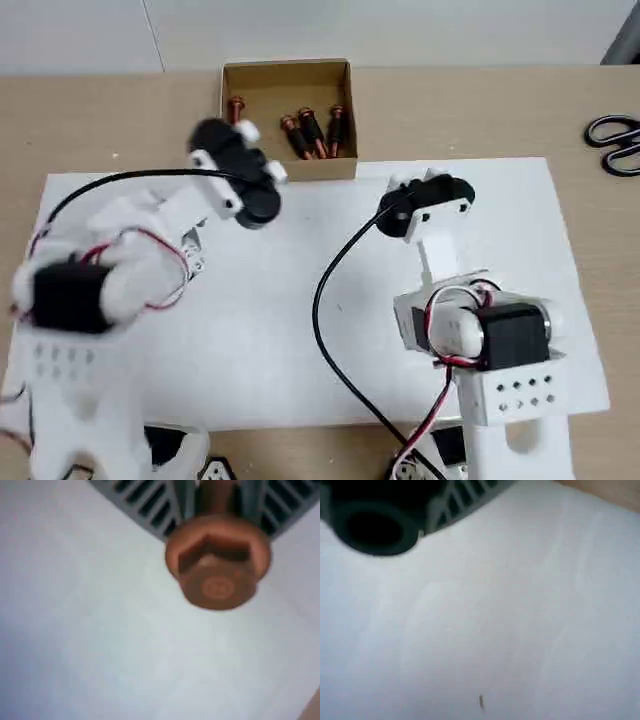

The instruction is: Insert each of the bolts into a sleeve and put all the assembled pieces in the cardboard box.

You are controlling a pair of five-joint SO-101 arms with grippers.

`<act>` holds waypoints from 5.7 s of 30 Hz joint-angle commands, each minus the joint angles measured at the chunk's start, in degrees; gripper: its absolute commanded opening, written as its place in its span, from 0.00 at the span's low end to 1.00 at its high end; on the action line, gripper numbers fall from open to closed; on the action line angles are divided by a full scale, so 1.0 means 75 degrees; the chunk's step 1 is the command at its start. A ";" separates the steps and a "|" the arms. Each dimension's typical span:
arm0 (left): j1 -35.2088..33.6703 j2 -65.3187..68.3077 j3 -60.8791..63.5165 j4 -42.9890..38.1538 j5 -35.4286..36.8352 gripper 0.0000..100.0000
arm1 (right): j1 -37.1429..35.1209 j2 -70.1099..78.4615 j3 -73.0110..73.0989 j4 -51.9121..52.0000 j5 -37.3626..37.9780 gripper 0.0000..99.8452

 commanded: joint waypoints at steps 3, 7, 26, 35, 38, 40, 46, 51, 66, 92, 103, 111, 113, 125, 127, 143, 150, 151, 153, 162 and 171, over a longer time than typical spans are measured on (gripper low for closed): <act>0.0012 -0.0985 -0.0064 -0.0410 0.1747 0.01 | -0.0170 -0.0193 -0.0059 -0.0451 -0.0305 0.00; -0.0023 -0.1313 -0.0064 -0.1137 0.3622 0.01 | -0.0604 -0.0193 -0.0035 -0.0826 -0.1594 0.00; 0.0047 -0.1676 -0.0053 -0.1840 0.9002 0.01 | -0.3452 -0.0967 0.0821 -0.3323 -0.2391 0.00; 0.0996 -0.1688 -0.0088 -0.1207 1.0362 0.01 | -0.4085 -0.3417 0.3141 -0.4636 -0.1875 0.00; 0.1360 -0.1958 -0.0064 -0.1348 1.0725 0.01 | -0.4085 -0.4097 0.3563 -0.4648 -0.1453 0.00; 0.1418 -0.2133 0.0053 -0.1582 1.0737 0.01 | -0.4085 -0.4378 0.3622 -0.4624 -0.1430 0.00; 0.1688 -0.2626 0.0967 -0.1758 1.0936 0.01 | -0.4097 -0.4472 0.3657 -0.4612 -0.1453 0.00; 0.2379 -0.3364 0.1975 -0.2004 1.1159 0.01 | -0.4870 -0.4484 0.3950 -0.4671 -0.1418 0.00; 0.2473 -0.3856 0.3194 -0.2450 1.1136 0.01 | -0.5128 -0.4542 0.4337 -0.5222 -0.1407 0.00; 0.2966 -0.3845 0.4015 -0.2989 1.1030 0.01 | -0.5421 -0.4484 0.3388 -0.5105 -0.1407 0.00; 0.3821 -0.3868 0.4249 -0.2731 1.0702 0.01 | -0.5327 -0.4472 0.3446 -0.5105 -0.1407 0.00; 0.4489 -0.3868 0.3757 -0.1735 1.0256 0.01 | -0.4507 -0.4495 0.3434 -0.5116 -0.1254 0.00; 0.4501 -0.3868 0.3710 -0.1629 1.0245 0.01 | -0.4495 -0.4507 0.3423 -0.5163 -0.1125 0.00; 0.5392 -0.3856 0.4202 -0.0633 0.9823 0.01 | -0.4472 -0.4484 0.3388 -0.5656 -0.1032 0.00; 0.5380 -0.3868 0.4437 -0.0610 0.9647 0.01 | -0.4472 -0.4472 0.3399 -0.5726 -0.0797 0.00; 0.4677 -0.3868 0.4554 -0.1289 0.8885 0.06 | -0.4460 -0.4472 0.3434 -0.5703 -0.0692 0.00; 0.4665 -0.3833 0.4542 -0.1289 0.8897 0.21 | -0.4460 -0.4472 0.3446 -0.5691 -0.0692 0.00; 0.4665 -0.3833 0.4542 -0.1289 0.8897 0.21 | -0.4460 -0.4472 0.3446 -0.5691 -0.0692 0.00; 0.4665 -0.3821 0.4530 -0.1289 0.8897 0.21 | -0.4460 -0.4472 0.3446 -0.5691 -0.0692 0.00; 0.4067 -0.3810 0.3921 -0.1453 0.8721 0.21 | -0.4460 -0.4472 0.3704 -0.5691 -0.0727 0.00; 0.2895 -0.3810 0.2983 -0.2028 0.8158 0.21 | -0.4460 -0.4472 0.3868 -0.5691 -0.0727 0.00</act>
